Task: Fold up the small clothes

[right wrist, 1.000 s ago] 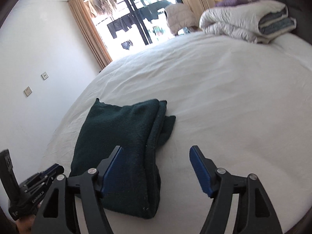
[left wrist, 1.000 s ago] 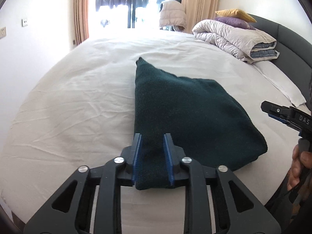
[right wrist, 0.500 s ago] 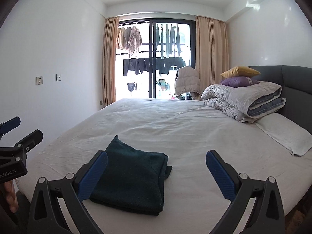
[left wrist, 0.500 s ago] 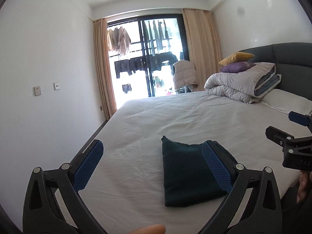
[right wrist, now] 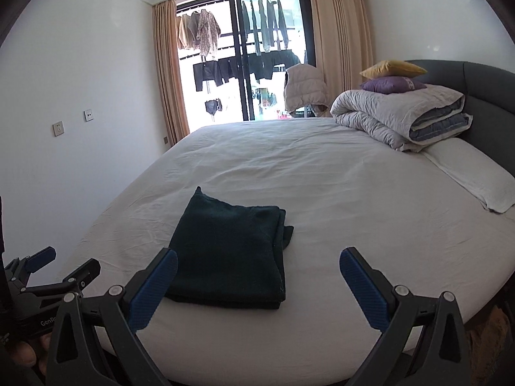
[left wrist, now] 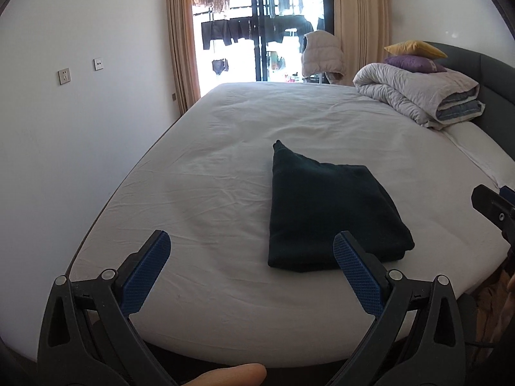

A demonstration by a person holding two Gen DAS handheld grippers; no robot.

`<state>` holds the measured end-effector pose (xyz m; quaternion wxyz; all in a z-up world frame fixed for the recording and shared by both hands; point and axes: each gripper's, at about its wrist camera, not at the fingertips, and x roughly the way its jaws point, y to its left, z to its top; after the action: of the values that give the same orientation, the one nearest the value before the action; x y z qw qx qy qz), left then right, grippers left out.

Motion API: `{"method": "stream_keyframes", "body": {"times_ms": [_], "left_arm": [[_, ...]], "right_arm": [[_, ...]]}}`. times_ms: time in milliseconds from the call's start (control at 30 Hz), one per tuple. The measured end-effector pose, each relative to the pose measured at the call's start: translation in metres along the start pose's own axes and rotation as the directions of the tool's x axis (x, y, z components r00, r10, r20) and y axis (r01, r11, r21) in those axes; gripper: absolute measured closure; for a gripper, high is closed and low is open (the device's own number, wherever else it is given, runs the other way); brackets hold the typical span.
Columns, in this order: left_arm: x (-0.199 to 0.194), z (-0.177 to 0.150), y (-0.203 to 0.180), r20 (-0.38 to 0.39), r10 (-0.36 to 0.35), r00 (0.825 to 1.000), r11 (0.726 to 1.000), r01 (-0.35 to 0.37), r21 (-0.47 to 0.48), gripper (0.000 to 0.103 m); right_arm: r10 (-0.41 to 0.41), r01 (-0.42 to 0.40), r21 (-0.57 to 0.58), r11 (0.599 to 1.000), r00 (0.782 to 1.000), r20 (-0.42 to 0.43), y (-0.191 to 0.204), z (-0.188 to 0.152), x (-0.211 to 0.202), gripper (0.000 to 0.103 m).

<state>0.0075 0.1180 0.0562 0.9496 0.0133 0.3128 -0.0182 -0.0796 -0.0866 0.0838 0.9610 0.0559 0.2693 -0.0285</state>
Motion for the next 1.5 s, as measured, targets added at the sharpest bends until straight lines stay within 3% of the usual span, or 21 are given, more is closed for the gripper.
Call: {"method": "stream_keyframes", "body": {"times_ms": [267, 733, 1500], "left_arm": [[0.032, -0.013, -0.005, -0.059, -0.009, 0.998, 1.0, 0.009, 0.006, 0.0], [0.056, -0.024, -0.004, -0.139, -0.025, 0.99, 1.0, 0.024, -0.01, 0.0], [0.061, -0.026, -0.003, -0.161, -0.028, 0.987, 1.0, 0.026, -0.011, 0.0]], "right_arm": [[-0.009, 0.008, -0.006, 1.0, 0.997, -0.074, -0.001, -0.018, 0.02, 0.0], [-0.041, 0.039, -0.017, 0.999, 0.988, -0.146, -0.003, -0.027, 0.04, 0.0], [-0.032, 0.029, -0.016, 0.999, 0.985, -0.172, -0.002, -0.031, 0.045, 0.0]]}}
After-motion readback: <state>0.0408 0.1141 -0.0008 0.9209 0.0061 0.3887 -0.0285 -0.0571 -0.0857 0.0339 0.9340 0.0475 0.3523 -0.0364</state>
